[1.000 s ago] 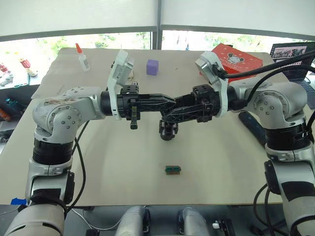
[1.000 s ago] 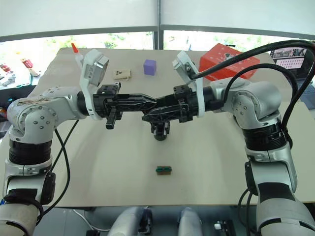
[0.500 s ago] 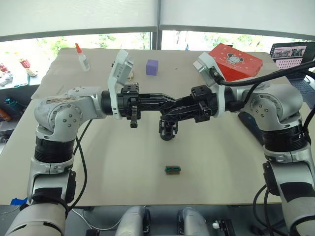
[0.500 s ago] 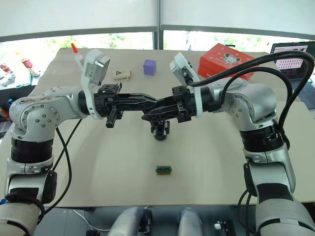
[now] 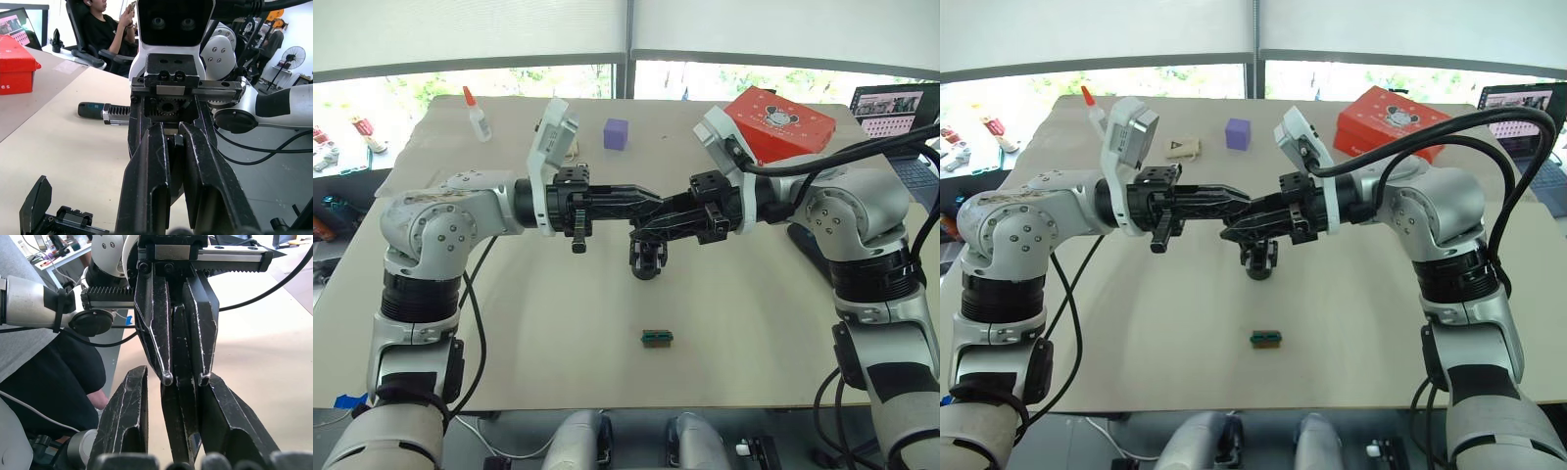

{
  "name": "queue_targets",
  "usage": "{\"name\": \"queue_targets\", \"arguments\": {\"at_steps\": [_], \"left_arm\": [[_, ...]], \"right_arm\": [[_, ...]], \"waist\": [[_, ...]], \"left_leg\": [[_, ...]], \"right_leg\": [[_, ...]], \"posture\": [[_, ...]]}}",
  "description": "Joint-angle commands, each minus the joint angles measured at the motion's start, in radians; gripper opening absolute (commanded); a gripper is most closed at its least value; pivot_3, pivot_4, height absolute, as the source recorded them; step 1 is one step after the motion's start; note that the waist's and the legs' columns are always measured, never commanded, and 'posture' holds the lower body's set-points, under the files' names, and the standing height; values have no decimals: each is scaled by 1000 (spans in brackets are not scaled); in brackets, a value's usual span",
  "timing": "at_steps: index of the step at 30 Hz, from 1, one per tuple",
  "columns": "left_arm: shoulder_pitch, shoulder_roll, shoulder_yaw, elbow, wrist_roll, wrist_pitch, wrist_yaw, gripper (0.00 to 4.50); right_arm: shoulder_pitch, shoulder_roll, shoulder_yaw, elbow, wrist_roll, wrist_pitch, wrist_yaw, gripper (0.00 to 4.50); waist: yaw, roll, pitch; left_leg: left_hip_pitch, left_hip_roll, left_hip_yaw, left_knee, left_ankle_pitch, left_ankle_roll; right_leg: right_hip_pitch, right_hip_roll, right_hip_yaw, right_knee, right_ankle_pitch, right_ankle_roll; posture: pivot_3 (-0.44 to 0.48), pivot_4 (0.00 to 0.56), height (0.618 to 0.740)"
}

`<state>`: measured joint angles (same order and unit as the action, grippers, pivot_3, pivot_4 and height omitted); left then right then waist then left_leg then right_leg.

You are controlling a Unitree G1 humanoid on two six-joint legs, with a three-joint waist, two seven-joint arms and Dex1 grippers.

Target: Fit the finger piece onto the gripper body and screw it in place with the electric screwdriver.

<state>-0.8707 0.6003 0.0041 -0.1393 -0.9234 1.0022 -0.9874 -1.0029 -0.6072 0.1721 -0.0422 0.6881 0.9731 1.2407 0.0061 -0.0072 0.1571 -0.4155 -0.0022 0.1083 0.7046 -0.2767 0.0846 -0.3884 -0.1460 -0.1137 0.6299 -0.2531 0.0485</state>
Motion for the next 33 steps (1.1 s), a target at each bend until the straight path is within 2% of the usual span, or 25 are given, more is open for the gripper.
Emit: {"name": "queue_targets", "arguments": {"at_steps": [1,9,10,12,18,20,21,22,24,27,28,32,33], "left_arm": [[-15,14,20,-13,8,-19,-16,0],[-9,8,14,-13,31,-27,-30,0],[-9,7,12,-13,33,-29,-32,0],[-9,6,10,-11,39,-31,-33,0],[-18,5,12,-2,41,-12,-23,0],[-10,48,8,6,60,-32,-73,1057],[2,87,3,13,81,-60,-125,1301],[10,113,-2,19,97,-82,-163,1769],[36,170,-32,70,184,-178,-224,2777],[88,207,-91,151,335,-379,-300,4359],[102,202,-112,179,378,-437,-312,4500],[144,144,-208,292,571,-712,-318,4500],[145,103,-234,342,608,-764,-303,4500]], "right_arm": [[-28,-5,-20,-8,5,-25,24,1537],[-41,-6,-21,3,-3,-28,39,1537],[-40,-5,-23,3,-1,-27,40,1027],[-40,0,-27,0,9,-15,38,460],[-30,0,-22,-6,0,-35,42,352],[-6,3,-25,-3,-28,-107,50,352],[12,7,-27,-2,-48,-169,60,352],[24,10,-29,0,-63,-214,67,352],[63,30,-46,11,-83,-304,65,352],[134,49,-65,20,-104,-409,68,352],[160,52,-69,23,-113,-438,68,352],[234,44,-66,31,-146,-536,89,352],[244,41,-64,35,-154,-552,92,352]], "waist": [[0,0,0],[0,0,0],[0,0,0],[0,0,0],[0,0,0],[0,0,0],[-3,0,0],[-7,0,0],[-13,0,0],[-12,0,0],[-11,0,0],[-1,0,0],[0,0,0]], "left_leg": [[0,0,0,0,0,0],[0,0,0,0,0,0],[0,0,0,0,0,0],[0,0,0,0,0,0],[0,0,0,0,0,0],[0,0,0,0,0,0],[0,0,0,0,0,0],[0,0,0,0,0,0],[1,0,1,-2,0,-1],[1,-1,2,-2,1,-1],[1,-1,2,-2,1,-1],[1,-1,2,-1,1,-1],[0,-1,3,-1,1,-1]], "right_leg": [[0,0,0,0,0,0],[0,0,0,0,0,0],[0,0,0,0,0,0],[0,0,0,0,0,0],[0,0,0,0,0,0],[0,0,0,0,0,0],[0,0,0,0,0,0],[0,0,0,0,0,0],[-1,0,0,0,0,0],[-1,0,0,0,0,0],[-1,0,0,0,0,0],[0,0,0,-1,0,0],[0,0,0,-1,0,0]], "posture": [[0,150,740],[0,150,740],[0,150,740],[0,150,740],[0,150,740],[0,150,740],[0,150,740],[0,150,740],[0,150,740],[0,150,740],[0,150,740],[0,150,740],[0,150,740]]}}
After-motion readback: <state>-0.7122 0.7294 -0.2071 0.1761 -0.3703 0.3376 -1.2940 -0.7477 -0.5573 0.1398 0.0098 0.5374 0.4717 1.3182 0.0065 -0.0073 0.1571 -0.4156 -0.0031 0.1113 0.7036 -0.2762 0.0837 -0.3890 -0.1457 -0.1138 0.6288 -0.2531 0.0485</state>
